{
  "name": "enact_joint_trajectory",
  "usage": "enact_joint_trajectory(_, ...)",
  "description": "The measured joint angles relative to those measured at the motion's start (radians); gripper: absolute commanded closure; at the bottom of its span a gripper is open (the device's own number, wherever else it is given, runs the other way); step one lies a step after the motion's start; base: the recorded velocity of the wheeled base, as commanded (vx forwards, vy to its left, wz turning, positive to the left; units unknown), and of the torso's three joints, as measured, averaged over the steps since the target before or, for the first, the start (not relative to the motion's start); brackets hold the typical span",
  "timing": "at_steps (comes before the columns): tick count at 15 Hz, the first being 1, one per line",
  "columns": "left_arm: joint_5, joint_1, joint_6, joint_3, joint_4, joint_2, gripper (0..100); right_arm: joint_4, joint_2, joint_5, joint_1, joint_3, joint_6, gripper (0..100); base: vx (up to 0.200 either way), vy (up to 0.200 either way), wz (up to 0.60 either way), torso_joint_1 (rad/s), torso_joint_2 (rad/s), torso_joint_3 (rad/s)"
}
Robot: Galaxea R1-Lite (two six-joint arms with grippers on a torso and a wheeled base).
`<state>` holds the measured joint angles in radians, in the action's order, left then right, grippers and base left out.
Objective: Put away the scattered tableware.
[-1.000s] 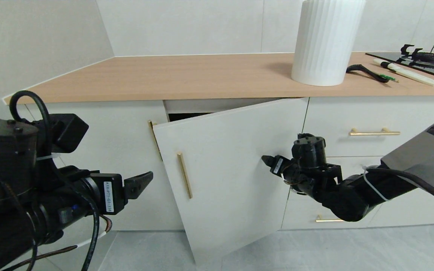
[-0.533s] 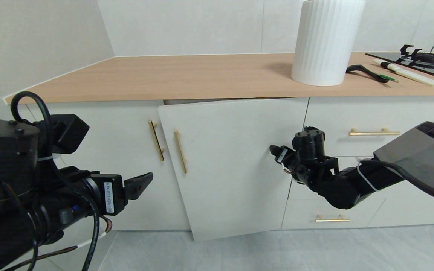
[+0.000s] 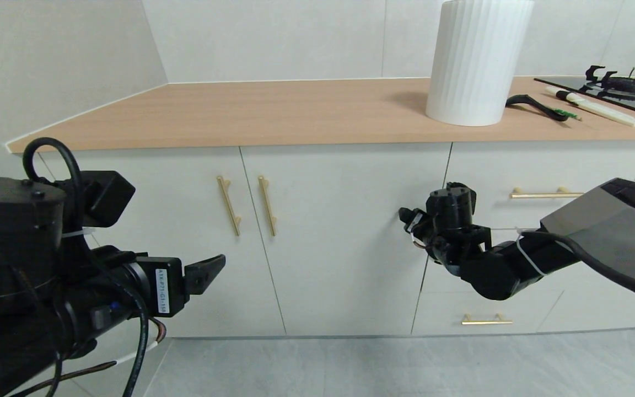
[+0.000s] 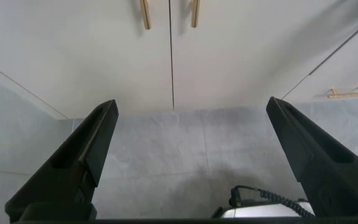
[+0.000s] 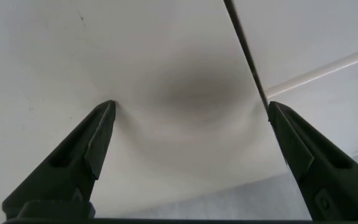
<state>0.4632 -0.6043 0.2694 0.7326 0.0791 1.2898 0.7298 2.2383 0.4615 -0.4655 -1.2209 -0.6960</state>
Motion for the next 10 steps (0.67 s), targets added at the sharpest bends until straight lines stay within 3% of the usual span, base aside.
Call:
enact_joint_trajectory(3, 0.000, 0.000, 0.000, 0.000, 0.000, 0.001, 0, -0.004, -0.004, 0.002, 0.008, 0.001, 0.000, 0, 0.000, 0.000, 0.00, 0.000, 0.00, 0.000)
enact_joint_trajectory(8, -0.002, 0.000, -0.002, -0.011, 0.000, -0.006, 0, 0.001, -0.125, -0.066, -0.018, 0.136, 0.023, 0, 0.000, 0.000, 0.00, 0.000, 0.00, 0.000)
enact_joint_trajectory(10, -0.002, 0.000, -0.040, -0.039, 0.000, -0.026, 0, 0.002, -0.222, -0.071, -0.017, 0.231, 0.080, 0, 0.000, 0.000, 0.00, 0.000, 0.00, 0.000)
